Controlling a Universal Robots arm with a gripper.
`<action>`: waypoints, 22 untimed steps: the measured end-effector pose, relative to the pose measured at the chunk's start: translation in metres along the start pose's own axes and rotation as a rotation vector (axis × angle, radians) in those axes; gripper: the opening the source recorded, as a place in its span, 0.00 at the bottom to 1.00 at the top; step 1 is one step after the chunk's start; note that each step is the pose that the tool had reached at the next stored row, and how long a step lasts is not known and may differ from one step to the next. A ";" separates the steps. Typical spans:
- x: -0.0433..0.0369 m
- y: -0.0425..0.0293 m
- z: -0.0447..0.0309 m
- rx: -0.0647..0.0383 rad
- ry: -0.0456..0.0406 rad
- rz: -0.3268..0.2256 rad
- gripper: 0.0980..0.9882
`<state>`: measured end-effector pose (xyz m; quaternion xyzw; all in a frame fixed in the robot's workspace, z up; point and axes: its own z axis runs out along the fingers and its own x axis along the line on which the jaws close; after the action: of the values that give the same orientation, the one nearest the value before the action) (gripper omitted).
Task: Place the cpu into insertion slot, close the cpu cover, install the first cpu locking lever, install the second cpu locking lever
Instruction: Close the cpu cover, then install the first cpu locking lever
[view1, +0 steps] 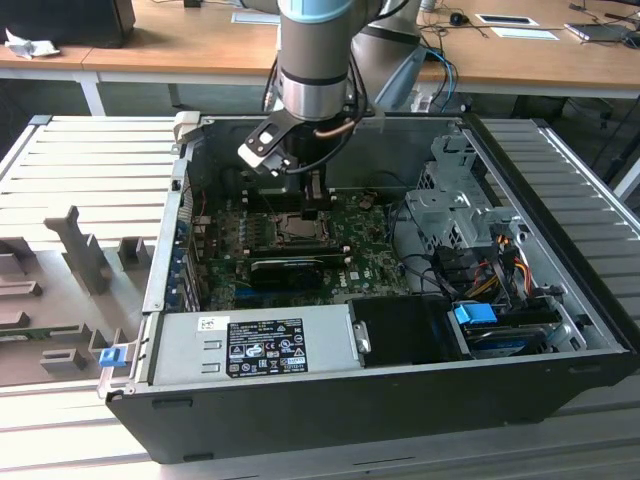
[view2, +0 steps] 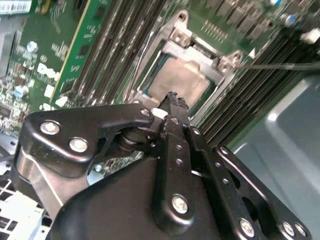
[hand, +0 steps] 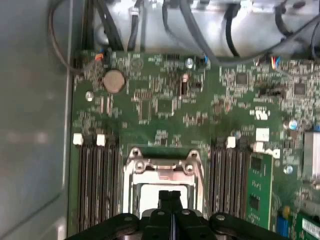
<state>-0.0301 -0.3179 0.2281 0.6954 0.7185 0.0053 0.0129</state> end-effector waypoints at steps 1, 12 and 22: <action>0.0001 -0.0022 0.0001 0.000 -0.0001 0.000 0.01; 0.0005 -0.0096 0.0001 0.000 0.0000 0.000 0.01; 0.0004 -0.0097 -0.0051 0.000 -0.0015 0.000 0.01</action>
<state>-0.0400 -0.3178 0.2330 0.6954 0.7185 0.0047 0.0134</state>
